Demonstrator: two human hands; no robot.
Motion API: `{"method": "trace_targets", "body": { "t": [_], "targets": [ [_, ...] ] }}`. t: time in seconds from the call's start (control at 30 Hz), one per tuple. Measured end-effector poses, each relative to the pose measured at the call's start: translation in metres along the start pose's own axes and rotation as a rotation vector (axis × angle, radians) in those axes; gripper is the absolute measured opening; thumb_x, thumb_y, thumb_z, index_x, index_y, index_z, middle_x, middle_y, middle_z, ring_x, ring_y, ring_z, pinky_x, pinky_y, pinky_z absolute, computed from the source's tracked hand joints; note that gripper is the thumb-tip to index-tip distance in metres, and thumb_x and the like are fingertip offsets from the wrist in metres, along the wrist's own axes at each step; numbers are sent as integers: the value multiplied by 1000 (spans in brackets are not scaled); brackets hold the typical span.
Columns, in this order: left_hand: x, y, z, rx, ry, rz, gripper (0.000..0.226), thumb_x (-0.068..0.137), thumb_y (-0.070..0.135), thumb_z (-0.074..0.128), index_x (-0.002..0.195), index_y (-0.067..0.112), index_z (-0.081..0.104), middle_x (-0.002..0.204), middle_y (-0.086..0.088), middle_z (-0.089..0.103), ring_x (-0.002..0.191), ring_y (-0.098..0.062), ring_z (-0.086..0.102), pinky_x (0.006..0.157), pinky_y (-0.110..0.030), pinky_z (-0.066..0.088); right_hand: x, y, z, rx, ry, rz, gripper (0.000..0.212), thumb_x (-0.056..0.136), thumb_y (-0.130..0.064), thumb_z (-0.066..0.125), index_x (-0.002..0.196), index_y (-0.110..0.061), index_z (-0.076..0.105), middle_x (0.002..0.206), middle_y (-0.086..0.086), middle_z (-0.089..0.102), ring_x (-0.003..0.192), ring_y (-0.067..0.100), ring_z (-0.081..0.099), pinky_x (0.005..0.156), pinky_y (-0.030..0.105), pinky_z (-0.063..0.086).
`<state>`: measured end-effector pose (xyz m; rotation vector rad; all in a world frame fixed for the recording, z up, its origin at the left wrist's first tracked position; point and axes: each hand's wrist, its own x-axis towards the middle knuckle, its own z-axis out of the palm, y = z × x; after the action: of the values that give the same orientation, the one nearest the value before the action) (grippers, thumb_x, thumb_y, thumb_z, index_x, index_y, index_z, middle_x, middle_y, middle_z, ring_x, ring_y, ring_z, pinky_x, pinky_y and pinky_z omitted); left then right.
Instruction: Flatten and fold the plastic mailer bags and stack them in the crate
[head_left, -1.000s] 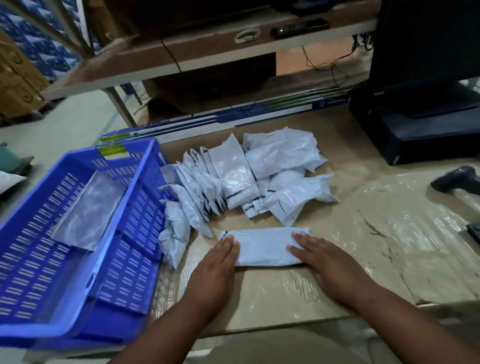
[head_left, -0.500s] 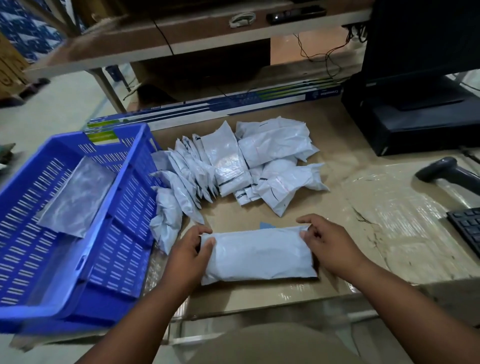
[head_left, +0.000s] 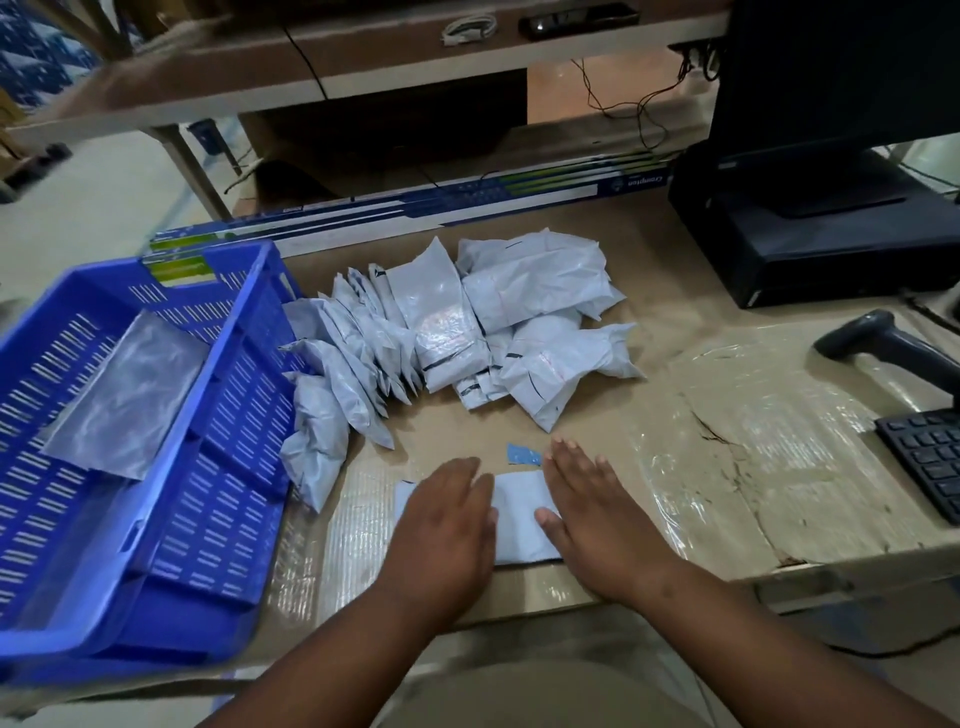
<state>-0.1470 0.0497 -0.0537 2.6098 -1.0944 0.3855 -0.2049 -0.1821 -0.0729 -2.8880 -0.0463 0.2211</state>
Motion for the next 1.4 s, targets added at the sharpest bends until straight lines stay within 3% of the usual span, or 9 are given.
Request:
{"method": "trace_targets", "body": {
  "t": [0.3, 0.53, 0.83, 0.93, 1.03, 1.13, 1.23, 1.33, 1.4],
  "targets": [
    [28, 34, 27, 201, -329, 125, 65, 102, 36, 37, 154, -1, 49, 162, -24, 44, 155, -38, 36, 126, -58, 29, 3, -1, 11, -135, 46, -8, 74, 106, -49, 13, 166, -7, 24, 175, 16, 9, 163, 29, 6, 130, 55, 11],
    [23, 26, 36, 139, -311, 108, 68, 106, 37, 33, 165, 2, 28, 174, -19, 19, 164, -31, 10, 130, -53, 22, 4, -3, 14, -147, 70, -7, 72, 107, -47, 23, 163, -3, 29, 173, 21, 17, 162, 33, 14, 129, 56, 17],
    [19, 9, 43, -107, -254, 107, 67, 106, 33, 43, 165, 5, 29, 176, -14, 16, 165, -24, 8, 131, -51, 19, 3, -2, 13, -78, 40, -14, 72, 109, -50, 18, 168, -7, 13, 177, 13, 0, 163, 25, -5, 131, 51, 11],
    [15, 5, 44, -196, -233, 94, 66, 105, 31, 44, 165, 6, 30, 176, -13, 17, 164, -22, 10, 131, -51, 20, 6, -4, 3, -71, -29, -1, 77, 105, -53, 5, 169, -11, 4, 177, 9, -9, 162, 22, -13, 131, 50, -2],
    [16, 0, 40, -384, -186, 40, 61, 105, 27, 41, 163, 9, 38, 173, -9, 27, 162, -19, 20, 129, -52, 26, 17, -22, -17, 14, -14, 60, 81, 97, -50, -2, 169, -14, 8, 177, 6, -1, 163, 20, -5, 131, 47, -9],
    [22, -2, 24, -601, -147, -56, 59, 101, 19, 41, 160, 16, 44, 168, -1, 41, 155, -13, 36, 128, -46, 29, 23, -45, -16, 228, 42, 17, 71, 101, -39, 13, 169, -17, 14, 175, -1, 2, 163, 15, 0, 132, 39, -2],
    [17, -2, 10, -440, -183, -41, 56, 99, 22, 42, 154, 19, 53, 154, 2, 56, 142, -14, 51, 124, -44, 33, 19, -52, 8, 114, 9, -39, 72, 103, -41, 10, 169, -14, 11, 176, 3, -1, 163, 19, -1, 132, 45, 12],
    [-5, -11, 9, -53, -235, 10, 54, 106, 30, 41, 155, 11, 51, 159, -10, 51, 153, -28, 40, 128, -49, 26, 20, -53, 15, -87, 11, -29, 69, 108, -44, 15, 166, -7, 22, 175, 16, 9, 163, 30, 8, 129, 53, 19],
    [-16, -18, 11, 35, -250, 8, 57, 108, 35, 41, 159, 10, 45, 166, -11, 42, 158, -30, 31, 128, -53, 25, 21, -55, 17, -113, 15, -23, 70, 108, -46, 18, 166, -6, 23, 175, 17, 10, 163, 32, 9, 129, 54, 18]
  ]
}}
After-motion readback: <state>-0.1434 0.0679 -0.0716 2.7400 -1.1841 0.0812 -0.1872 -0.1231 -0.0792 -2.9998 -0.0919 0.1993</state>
